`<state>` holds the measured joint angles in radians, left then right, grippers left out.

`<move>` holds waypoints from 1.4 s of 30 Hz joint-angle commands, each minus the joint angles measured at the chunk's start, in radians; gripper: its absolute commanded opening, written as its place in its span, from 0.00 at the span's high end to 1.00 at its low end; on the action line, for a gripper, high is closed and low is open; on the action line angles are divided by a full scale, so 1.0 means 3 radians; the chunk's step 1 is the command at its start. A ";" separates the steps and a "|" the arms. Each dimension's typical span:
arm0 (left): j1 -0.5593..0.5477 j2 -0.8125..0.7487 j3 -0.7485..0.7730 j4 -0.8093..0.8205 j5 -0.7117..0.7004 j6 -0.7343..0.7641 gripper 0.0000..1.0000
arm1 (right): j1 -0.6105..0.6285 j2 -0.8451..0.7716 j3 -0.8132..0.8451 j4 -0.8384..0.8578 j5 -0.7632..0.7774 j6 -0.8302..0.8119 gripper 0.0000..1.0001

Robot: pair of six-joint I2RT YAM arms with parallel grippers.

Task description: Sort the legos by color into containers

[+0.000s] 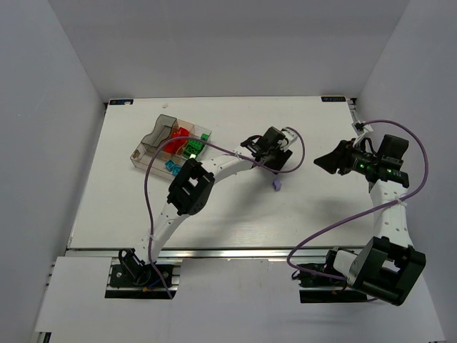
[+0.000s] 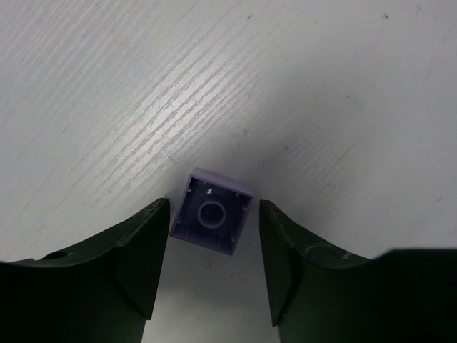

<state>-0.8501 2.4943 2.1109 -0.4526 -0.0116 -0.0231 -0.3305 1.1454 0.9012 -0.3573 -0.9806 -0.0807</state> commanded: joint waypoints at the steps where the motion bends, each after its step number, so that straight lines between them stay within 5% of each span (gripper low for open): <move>1: -0.0004 -0.0087 0.0143 -0.0010 -0.0053 -0.0020 0.39 | -0.0043 -0.0019 0.0003 0.0020 -0.0127 -0.0063 0.47; 11: 0.0118 -0.0577 -0.0214 0.0250 -0.0283 -0.0337 0.86 | -0.0074 -0.0008 -0.0033 -0.0031 -0.0223 -0.0181 0.48; 13: 0.0174 -0.0979 -0.0613 0.0378 -0.0385 -0.0378 0.91 | -0.0069 -0.0024 -0.0038 -0.0087 -0.0285 -0.0257 0.58; 14: 0.0256 -0.1129 -0.0771 0.0510 -0.0441 -0.0378 0.92 | -0.0059 -0.0039 -0.0043 -0.0108 -0.0315 -0.0324 0.74; 17: 0.0435 -0.1691 -0.1308 0.0593 -0.0564 -0.0434 0.99 | -0.0013 -0.0100 -0.0079 -0.0088 -0.0326 -0.0344 1.00; 18: 0.0587 -0.1809 -0.1421 0.0599 -0.0610 -0.0460 1.00 | 0.0007 -0.0111 -0.0089 -0.0077 -0.0311 -0.0370 1.00; 26: 0.1585 -0.2516 -0.2285 0.0492 -0.0978 -0.0572 1.00 | 0.0227 -0.0080 -0.0105 -0.0036 -0.0096 -0.0416 1.00; 37: 0.2246 -0.1974 -0.1913 0.0256 -0.1337 -0.0608 0.99 | 0.0325 0.0022 -0.0074 -0.0087 0.0001 -0.0498 0.94; 42: 0.2343 -0.1795 -0.1760 0.0210 -0.1362 -0.0578 0.76 | 0.0345 0.0058 -0.0069 -0.0103 0.0022 -0.0519 0.86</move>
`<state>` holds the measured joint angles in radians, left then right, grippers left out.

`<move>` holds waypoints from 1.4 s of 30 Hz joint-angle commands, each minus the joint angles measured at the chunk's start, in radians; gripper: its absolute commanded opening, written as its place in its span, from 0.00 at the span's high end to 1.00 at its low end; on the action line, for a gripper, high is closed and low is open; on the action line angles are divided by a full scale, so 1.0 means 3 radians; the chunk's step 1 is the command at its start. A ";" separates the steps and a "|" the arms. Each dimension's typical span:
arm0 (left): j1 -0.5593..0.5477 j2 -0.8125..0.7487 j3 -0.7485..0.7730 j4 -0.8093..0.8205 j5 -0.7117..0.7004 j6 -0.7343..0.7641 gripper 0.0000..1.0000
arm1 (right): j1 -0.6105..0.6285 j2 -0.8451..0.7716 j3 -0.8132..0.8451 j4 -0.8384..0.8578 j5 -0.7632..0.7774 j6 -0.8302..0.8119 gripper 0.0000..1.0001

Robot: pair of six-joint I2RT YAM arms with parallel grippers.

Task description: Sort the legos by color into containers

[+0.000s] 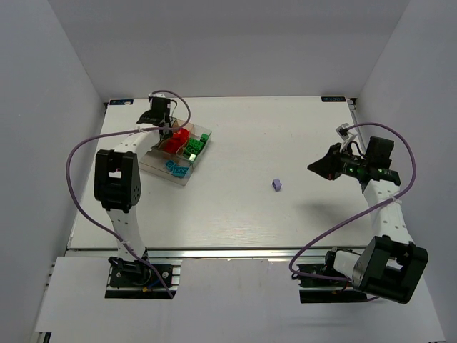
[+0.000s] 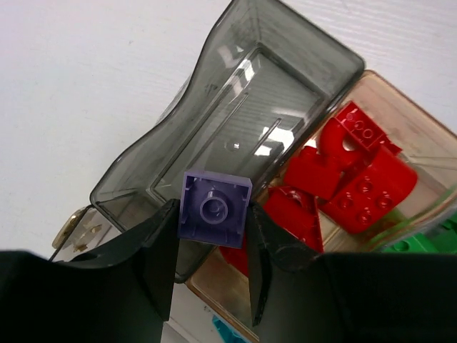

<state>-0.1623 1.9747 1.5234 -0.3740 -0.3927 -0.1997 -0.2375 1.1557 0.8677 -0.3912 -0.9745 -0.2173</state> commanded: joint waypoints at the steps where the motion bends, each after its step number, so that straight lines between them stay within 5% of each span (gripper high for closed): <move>1: 0.0050 -0.0048 0.0244 -0.0057 -0.0102 0.0011 0.70 | 0.0030 0.0029 0.0043 0.0010 0.0006 -0.0073 0.85; 6: 0.0147 0.0085 0.0352 -0.0144 -0.0118 0.0021 0.46 | 0.0045 0.0059 0.0048 0.0000 0.0006 -0.0094 0.82; 10: 0.0147 0.0075 0.0327 -0.0180 -0.0051 0.0021 0.22 | 0.0076 0.0075 0.0053 -0.0041 -0.0014 -0.0155 0.63; 15: 0.0178 -0.0124 0.0296 -0.0195 0.0097 -0.0009 0.15 | 0.0162 0.0110 0.0038 -0.0097 -0.0014 -0.0313 0.47; 18: 0.0178 -0.0455 0.0153 -0.0144 0.0483 -0.0111 0.33 | 0.0351 0.0136 0.0048 -0.0097 0.0321 -0.0365 0.52; 19: 0.0178 -0.0578 0.0052 -0.0012 0.0673 -0.0193 0.64 | 0.0413 0.0146 0.0053 -0.0097 0.0455 -0.0400 0.53; 21: 0.0143 -0.1031 -0.0438 0.0395 0.1224 -0.0285 0.93 | 0.0699 0.0167 0.0089 -0.0051 0.1010 -0.0396 0.56; 24: 0.0081 -0.1686 -0.1165 0.0892 0.1773 -0.0474 1.00 | 0.1195 0.0248 0.0084 0.0092 0.1808 -0.0314 0.56; 25: 0.0081 -0.1831 -0.1328 0.0975 0.2038 -0.0601 0.92 | 0.1282 0.0360 0.0094 0.0107 0.1963 -0.0273 0.56; 26: 0.0081 -0.1969 -0.1472 0.1042 0.2111 -0.0658 0.62 | 0.1515 0.0427 0.0104 0.0113 0.2101 -0.0248 0.52; 27: 0.0081 -0.2254 -0.1716 0.1098 0.2162 -0.0689 0.47 | 0.1583 0.0509 0.0140 0.0123 0.2295 -0.0212 0.43; 29: 0.0081 -0.2552 -0.1917 0.1129 0.2163 -0.0695 0.30 | 0.1742 0.0703 0.0181 0.0158 0.2434 -0.0099 0.26; 30: 0.0081 -0.2690 -0.2110 0.1170 0.2163 -0.0694 0.28 | 0.1889 0.0739 0.0186 0.0194 0.2572 -0.0089 0.17; 33: 0.0081 -0.3161 -0.2397 0.1201 0.2092 -0.0700 0.25 | 0.2054 0.0821 0.0161 0.0358 0.2859 -0.0043 0.12; 42: 0.0081 -0.3555 -0.2522 0.1221 0.2010 -0.0700 0.23 | 0.2269 0.1393 0.0232 0.0470 0.3202 -0.0023 0.23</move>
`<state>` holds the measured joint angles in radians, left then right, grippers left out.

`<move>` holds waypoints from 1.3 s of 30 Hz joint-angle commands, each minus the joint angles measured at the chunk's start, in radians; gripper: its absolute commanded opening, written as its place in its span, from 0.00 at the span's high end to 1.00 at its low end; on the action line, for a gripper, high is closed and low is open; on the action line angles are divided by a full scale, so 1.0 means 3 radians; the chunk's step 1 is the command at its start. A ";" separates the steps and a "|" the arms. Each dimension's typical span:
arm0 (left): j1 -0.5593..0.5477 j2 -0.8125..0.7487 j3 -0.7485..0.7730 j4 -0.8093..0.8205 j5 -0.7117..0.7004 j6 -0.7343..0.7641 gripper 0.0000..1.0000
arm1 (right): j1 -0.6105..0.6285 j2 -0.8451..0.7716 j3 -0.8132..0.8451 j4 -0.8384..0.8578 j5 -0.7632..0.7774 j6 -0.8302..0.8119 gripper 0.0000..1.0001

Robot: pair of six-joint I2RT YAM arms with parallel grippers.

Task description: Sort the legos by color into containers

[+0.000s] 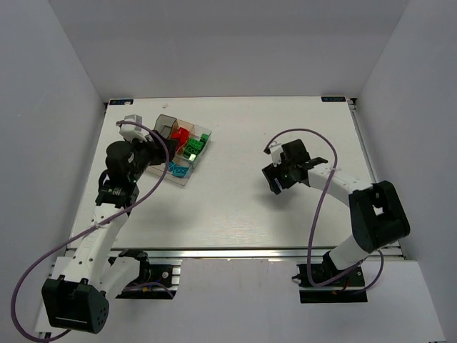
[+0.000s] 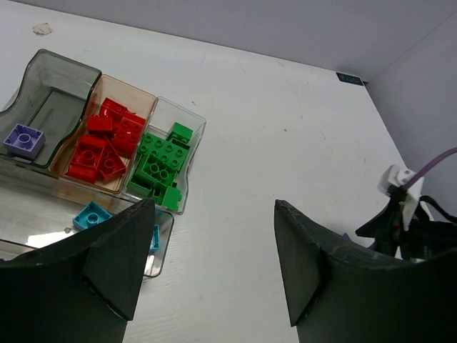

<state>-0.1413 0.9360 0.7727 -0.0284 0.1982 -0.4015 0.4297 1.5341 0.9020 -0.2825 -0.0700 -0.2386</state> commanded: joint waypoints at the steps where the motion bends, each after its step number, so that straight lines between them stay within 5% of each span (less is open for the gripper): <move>1: 0.0011 -0.0108 -0.0024 0.0064 0.0040 -0.0017 0.23 | 0.0045 0.0173 0.0128 0.0123 0.0177 0.0059 0.24; 4: 0.0011 -0.0215 -0.0034 0.0054 -0.0047 0.0004 0.23 | 0.0045 0.0362 0.0260 0.0129 0.0172 0.0064 0.35; 7: 0.0011 -0.0302 -0.0034 0.0028 -0.0144 0.0034 0.22 | 0.0040 0.0516 0.0414 0.0083 0.0136 0.0034 0.58; 8: 0.0011 -0.0313 -0.0039 0.0023 -0.0159 0.0040 0.23 | 0.0050 0.0541 0.0434 0.0067 0.0106 0.0023 0.78; 10: 0.0011 -0.0374 -0.0034 0.0018 -0.0190 0.0045 0.23 | 0.0045 0.0552 0.0485 0.0016 0.0060 -0.0028 0.98; 15: 0.0011 -0.0501 -0.0039 0.0038 -0.0231 0.0045 0.23 | 0.0213 0.0613 0.0945 -0.0326 -0.0374 -0.0650 1.00; 19: 0.0011 -0.0660 -0.0075 0.0044 -0.0364 0.0075 0.23 | 0.0474 0.0950 0.1829 -0.0954 -0.0722 -0.1315 1.00; 26: 0.0011 -0.0977 -0.0137 0.0069 -0.0610 0.0157 0.23 | 0.1006 0.2191 0.4320 -0.1069 -0.0758 -0.1552 1.00; 29: 0.0011 -0.1095 -0.0137 0.0064 -0.0804 0.0183 0.23 | 0.1108 0.2760 0.4770 -0.0342 -0.0769 -0.1286 1.00; 33: 0.0011 -0.1228 -0.0147 0.0064 -0.0829 0.0188 0.23 | 0.1267 0.2755 0.4052 0.1426 -0.0799 -0.1056 1.00; 39: 0.0042 -0.1238 -0.0126 0.0069 -0.0727 0.0167 0.23 | 0.1436 0.3501 0.4765 0.2055 -0.0570 -0.0550 1.00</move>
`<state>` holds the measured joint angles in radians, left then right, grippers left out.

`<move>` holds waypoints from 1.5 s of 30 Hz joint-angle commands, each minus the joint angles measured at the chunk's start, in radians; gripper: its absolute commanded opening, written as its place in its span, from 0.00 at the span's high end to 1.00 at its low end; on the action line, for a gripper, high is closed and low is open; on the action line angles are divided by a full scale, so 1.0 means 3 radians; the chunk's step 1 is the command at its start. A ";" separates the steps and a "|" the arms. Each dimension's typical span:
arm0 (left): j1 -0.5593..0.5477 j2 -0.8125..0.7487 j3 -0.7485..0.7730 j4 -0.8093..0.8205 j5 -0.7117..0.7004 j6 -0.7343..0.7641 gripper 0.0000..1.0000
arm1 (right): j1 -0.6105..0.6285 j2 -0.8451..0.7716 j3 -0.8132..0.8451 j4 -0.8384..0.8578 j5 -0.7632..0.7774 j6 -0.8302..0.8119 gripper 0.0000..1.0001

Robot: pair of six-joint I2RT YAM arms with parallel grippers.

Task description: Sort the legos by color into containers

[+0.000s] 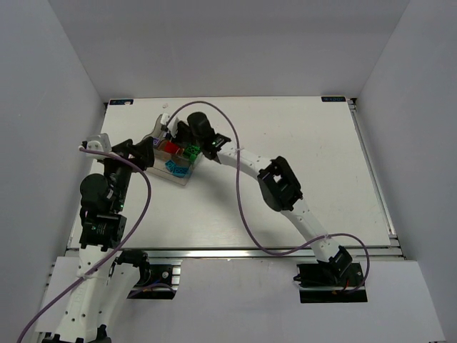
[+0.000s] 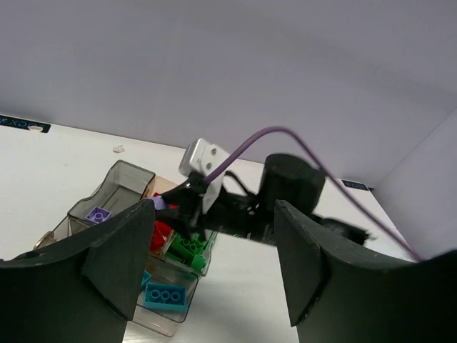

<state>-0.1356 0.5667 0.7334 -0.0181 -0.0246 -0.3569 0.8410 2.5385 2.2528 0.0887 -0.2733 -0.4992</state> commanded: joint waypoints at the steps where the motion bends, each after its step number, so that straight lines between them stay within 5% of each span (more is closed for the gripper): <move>1: 0.0023 -0.0007 0.0015 0.0030 0.0016 0.0019 0.23 | 0.0086 0.0149 0.0055 0.1239 0.0154 0.0349 1.00; 11: 0.0023 -0.0064 0.0015 0.0035 -0.0005 0.0019 0.23 | 0.0198 0.0430 -0.0059 0.2020 0.0267 0.0559 1.00; 32: 0.0023 -0.0120 0.0005 0.0020 -0.0076 0.0014 0.23 | 0.0244 0.0895 0.0340 0.2220 0.0354 0.0442 1.00; 45: 0.0023 -0.0140 0.0010 0.0009 -0.0123 0.0014 0.23 | 0.0244 0.0936 0.0345 0.2220 0.0338 0.0421 0.79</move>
<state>-0.1329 0.5331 0.7334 -0.0185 -0.0460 -0.3569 0.9123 2.8063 2.3096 0.6842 -0.1852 -0.3561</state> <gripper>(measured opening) 0.772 0.341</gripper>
